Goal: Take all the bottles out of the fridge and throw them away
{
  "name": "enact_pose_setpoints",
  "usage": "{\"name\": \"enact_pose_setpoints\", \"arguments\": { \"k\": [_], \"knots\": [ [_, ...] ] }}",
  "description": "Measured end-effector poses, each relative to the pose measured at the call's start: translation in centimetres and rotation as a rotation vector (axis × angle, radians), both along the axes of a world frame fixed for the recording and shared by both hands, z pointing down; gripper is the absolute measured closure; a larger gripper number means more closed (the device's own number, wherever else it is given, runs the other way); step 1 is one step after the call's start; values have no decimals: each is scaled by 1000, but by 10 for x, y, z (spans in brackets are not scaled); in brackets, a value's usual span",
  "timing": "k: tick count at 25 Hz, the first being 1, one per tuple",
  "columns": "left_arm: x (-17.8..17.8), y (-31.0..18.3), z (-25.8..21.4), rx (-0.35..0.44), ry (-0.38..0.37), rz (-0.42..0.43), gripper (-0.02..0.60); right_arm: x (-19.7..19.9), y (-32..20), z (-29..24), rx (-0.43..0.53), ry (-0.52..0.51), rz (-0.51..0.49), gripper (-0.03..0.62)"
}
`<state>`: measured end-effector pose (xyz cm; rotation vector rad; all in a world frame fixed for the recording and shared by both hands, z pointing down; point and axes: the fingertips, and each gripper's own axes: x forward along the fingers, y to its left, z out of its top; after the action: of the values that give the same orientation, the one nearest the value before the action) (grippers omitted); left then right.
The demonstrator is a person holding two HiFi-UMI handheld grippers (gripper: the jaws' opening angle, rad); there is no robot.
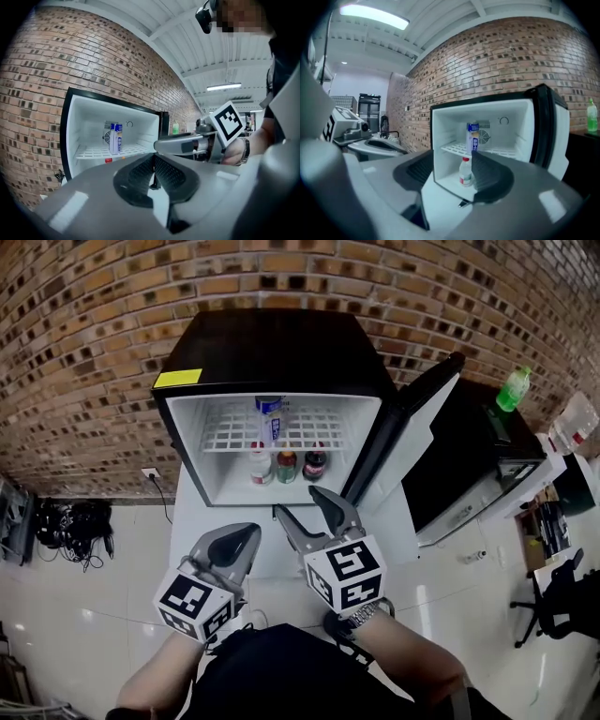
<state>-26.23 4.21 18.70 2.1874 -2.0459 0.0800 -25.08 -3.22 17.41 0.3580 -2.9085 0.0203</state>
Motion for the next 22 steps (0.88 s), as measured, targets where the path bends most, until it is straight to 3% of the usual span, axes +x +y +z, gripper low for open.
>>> {"name": "enact_pose_setpoints", "arguments": {
  "k": [11, 22],
  "knots": [
    [-68, -33, -5, 7, -4, 83, 578, -96, -68, 10, 16, 72, 135, 275],
    [-96, -51, -12, 4, -32, 143, 578, -156, -121, 30, -1, 144, 219, 275]
  ]
}}
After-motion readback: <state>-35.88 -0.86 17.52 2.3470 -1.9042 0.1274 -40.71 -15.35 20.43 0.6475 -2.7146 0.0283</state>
